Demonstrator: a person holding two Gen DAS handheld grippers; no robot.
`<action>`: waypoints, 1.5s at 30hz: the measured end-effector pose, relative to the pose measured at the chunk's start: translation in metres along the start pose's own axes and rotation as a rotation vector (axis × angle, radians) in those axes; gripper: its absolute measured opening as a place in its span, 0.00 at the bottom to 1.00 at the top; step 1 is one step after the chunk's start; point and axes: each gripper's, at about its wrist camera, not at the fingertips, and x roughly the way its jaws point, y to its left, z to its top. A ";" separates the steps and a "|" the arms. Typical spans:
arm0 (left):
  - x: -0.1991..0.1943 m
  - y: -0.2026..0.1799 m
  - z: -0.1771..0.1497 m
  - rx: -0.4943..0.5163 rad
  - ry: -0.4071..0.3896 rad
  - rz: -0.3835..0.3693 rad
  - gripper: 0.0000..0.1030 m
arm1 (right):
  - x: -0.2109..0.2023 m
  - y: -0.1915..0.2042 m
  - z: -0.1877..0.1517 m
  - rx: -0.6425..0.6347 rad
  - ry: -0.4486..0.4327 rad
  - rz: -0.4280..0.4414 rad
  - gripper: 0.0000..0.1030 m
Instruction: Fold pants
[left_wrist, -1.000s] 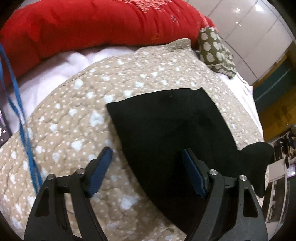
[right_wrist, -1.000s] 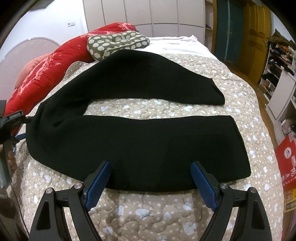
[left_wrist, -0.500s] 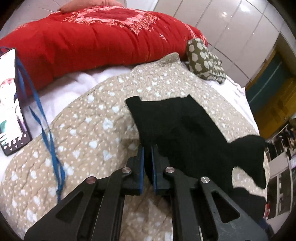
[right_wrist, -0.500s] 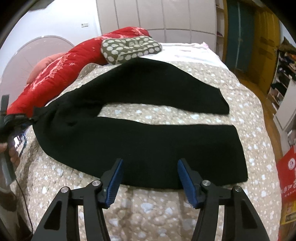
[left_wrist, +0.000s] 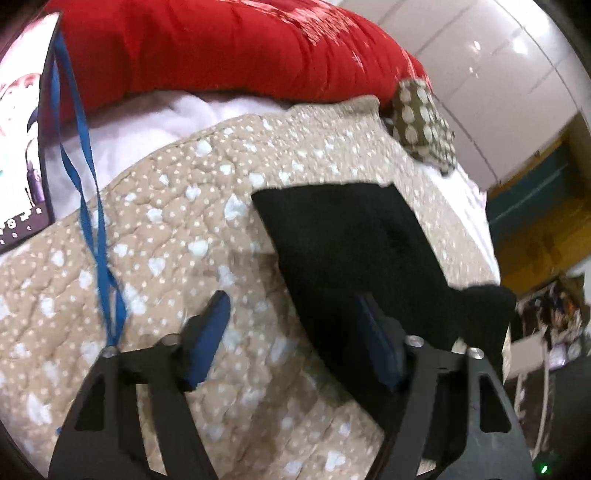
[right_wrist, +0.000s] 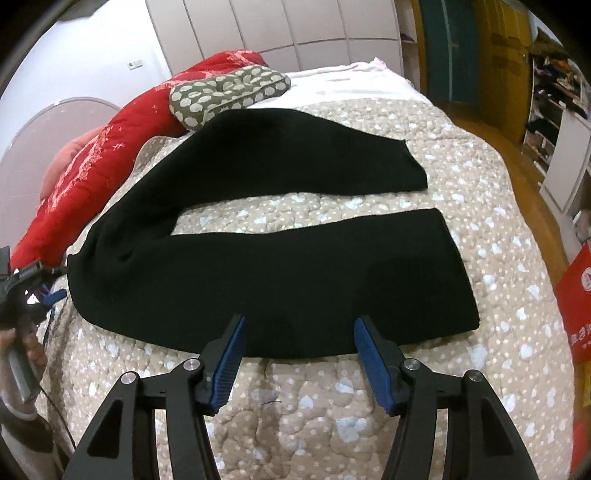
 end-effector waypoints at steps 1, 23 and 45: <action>0.002 0.001 0.002 -0.017 -0.002 -0.008 0.69 | 0.000 0.000 0.000 -0.003 -0.001 -0.005 0.56; -0.046 0.021 -0.043 0.069 0.033 -0.001 0.07 | -0.012 -0.079 -0.023 0.192 0.022 -0.032 0.58; -0.034 0.018 -0.058 0.098 0.077 0.044 0.12 | -0.006 -0.090 -0.017 0.146 0.051 -0.094 0.07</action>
